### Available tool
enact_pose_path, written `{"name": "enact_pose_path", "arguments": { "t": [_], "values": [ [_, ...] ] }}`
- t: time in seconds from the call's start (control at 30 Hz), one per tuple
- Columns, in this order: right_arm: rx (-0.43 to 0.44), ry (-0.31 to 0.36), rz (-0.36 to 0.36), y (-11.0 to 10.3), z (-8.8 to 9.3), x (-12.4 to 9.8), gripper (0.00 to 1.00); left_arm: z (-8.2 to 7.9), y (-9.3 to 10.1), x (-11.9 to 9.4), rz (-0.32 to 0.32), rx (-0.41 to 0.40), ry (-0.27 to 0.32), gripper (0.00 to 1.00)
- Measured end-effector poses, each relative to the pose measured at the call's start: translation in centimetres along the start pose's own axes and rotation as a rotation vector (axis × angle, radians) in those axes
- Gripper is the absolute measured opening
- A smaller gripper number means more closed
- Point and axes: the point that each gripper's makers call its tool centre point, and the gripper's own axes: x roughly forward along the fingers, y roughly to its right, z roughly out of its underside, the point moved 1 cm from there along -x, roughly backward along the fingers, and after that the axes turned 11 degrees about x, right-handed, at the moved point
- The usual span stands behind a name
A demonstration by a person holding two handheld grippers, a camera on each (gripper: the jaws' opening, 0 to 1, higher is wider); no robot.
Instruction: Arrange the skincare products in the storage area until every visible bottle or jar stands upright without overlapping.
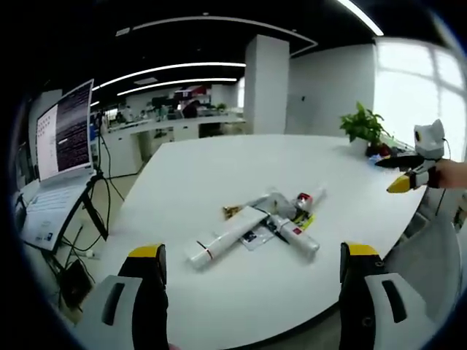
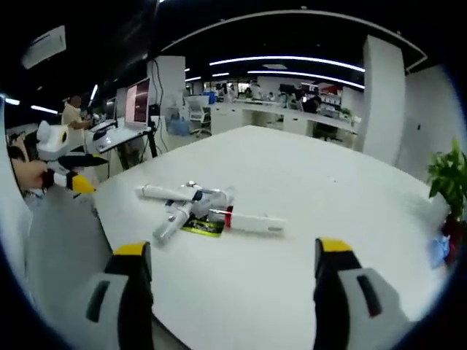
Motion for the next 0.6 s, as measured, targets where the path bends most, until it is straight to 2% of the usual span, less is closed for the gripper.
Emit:
{"name": "enact_pose_path", "arguments": {
  "t": [0.2,0.4,0.5,0.6],
  "values": [
    [-0.080,-0.036,-0.046,1.2,-1.5,1.9,0.90,0.1,-0.1,0.1,-0.004,-0.001,-0.007,0.97],
    [-0.193,-0.110,-0.088,2.6,-2.4,3.7,0.86,0.3,-0.4,0.1,-0.012,-0.010,-0.015,0.97],
    [-0.255,-0.159,-0.105,3.3,-2.4,4.8,0.84,0.4,-0.4,0.1,-0.011,-0.010,-0.024,0.96],
    [-0.321,-0.248,-0.104,4.4,-1.7,6.2,0.80,0.5,-0.3,0.2,-0.011,-0.008,-0.033,0.96]
  ]
}}
